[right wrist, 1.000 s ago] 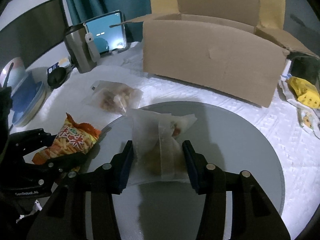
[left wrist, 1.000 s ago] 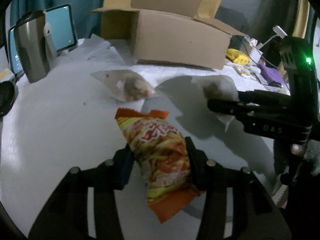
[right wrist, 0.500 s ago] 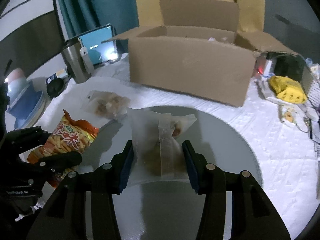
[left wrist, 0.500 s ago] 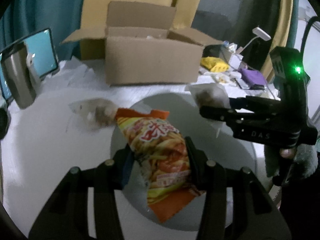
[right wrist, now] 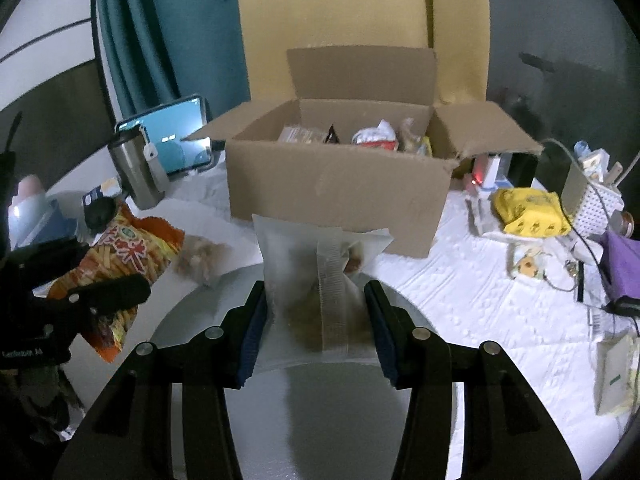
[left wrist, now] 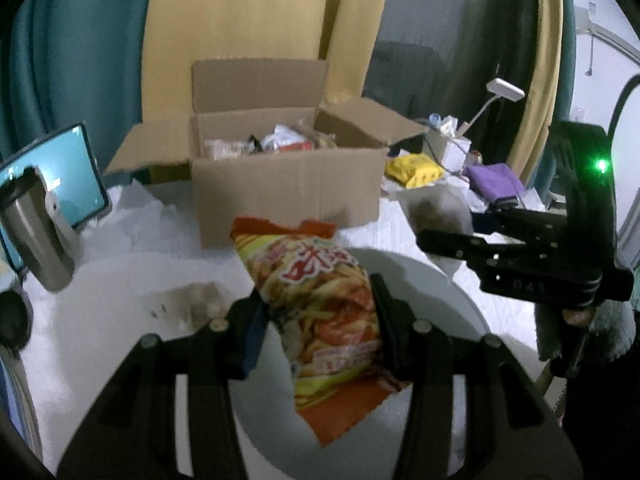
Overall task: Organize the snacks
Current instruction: 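Lift both held snacks and carry them toward the cardboard box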
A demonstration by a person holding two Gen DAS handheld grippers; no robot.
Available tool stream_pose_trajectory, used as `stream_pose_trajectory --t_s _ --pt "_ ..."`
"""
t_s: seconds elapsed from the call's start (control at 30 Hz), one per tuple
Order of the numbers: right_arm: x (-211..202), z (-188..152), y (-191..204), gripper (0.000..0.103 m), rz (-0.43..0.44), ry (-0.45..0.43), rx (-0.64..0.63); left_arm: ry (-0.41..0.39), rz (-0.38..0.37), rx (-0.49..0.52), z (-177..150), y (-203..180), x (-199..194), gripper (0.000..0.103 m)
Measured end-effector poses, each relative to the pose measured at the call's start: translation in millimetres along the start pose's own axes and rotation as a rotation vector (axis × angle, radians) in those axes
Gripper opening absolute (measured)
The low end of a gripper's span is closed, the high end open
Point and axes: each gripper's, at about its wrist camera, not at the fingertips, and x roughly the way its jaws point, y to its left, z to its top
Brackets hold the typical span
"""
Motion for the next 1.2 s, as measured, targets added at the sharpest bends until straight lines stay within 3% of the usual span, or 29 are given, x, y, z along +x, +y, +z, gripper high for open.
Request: stream_pose_trajectory --t_s 0.6,1.2 --pt "-14 54 -16 0.051 -0.04 -0.089 -0.026 -0.111 0.001 0.044 67 7 -3 0.048" --pt "21 111 -40 0.051 -0.067 -0.12 -0.036 -0.143 0.001 0.066 131 33 50 0.049"
